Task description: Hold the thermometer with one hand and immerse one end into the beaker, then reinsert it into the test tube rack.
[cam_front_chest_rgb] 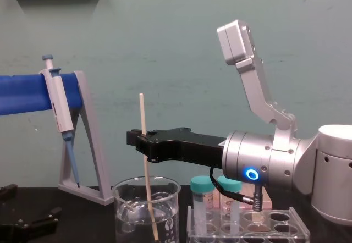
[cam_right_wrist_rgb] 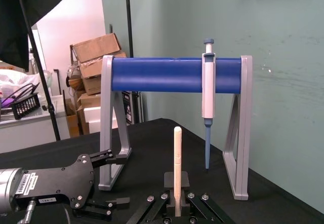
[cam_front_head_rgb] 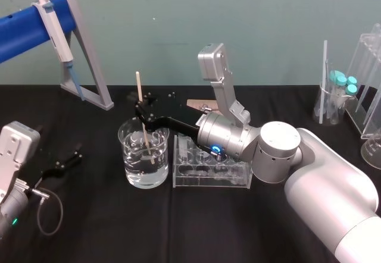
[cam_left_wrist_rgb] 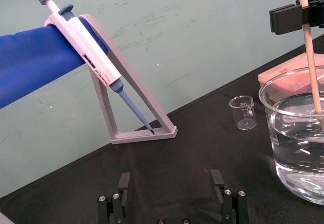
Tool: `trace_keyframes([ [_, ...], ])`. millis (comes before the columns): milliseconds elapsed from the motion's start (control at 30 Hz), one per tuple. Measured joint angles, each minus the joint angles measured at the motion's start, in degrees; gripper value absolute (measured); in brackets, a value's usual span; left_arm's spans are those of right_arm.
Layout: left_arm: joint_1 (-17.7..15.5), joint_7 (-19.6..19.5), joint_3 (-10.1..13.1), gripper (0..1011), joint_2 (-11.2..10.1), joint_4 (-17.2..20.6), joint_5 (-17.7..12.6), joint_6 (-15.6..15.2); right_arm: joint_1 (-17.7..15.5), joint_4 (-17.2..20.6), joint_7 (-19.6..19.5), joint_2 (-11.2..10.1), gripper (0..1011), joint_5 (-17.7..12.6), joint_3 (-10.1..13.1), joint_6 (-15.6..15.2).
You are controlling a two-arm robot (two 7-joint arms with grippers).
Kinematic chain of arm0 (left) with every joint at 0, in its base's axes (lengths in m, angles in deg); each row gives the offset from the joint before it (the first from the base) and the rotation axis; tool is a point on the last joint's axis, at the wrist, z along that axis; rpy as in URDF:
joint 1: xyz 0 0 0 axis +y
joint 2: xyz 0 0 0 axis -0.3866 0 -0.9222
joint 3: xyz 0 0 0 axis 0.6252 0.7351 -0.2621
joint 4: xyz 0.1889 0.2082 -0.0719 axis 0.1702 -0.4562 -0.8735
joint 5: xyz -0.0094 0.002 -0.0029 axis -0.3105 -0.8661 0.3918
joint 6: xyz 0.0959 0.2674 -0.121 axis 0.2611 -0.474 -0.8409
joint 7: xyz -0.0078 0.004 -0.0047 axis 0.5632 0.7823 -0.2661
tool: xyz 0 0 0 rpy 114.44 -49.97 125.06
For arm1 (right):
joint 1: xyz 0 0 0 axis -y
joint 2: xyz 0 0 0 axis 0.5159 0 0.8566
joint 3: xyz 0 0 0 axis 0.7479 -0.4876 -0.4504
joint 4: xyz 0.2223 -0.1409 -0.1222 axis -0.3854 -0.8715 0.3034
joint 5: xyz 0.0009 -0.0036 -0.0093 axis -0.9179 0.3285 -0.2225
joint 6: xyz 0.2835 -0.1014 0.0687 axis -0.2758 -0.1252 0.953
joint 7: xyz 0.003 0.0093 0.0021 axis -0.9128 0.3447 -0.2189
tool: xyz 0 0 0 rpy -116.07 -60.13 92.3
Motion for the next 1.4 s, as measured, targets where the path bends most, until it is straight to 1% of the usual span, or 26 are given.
trace_keyframes([
  [1400,0.0,0.0,0.0,1004,0.0,0.0,0.0,0.0,0.0,0.03,0.01,0.0,52,-0.03,-0.01,0.01],
])
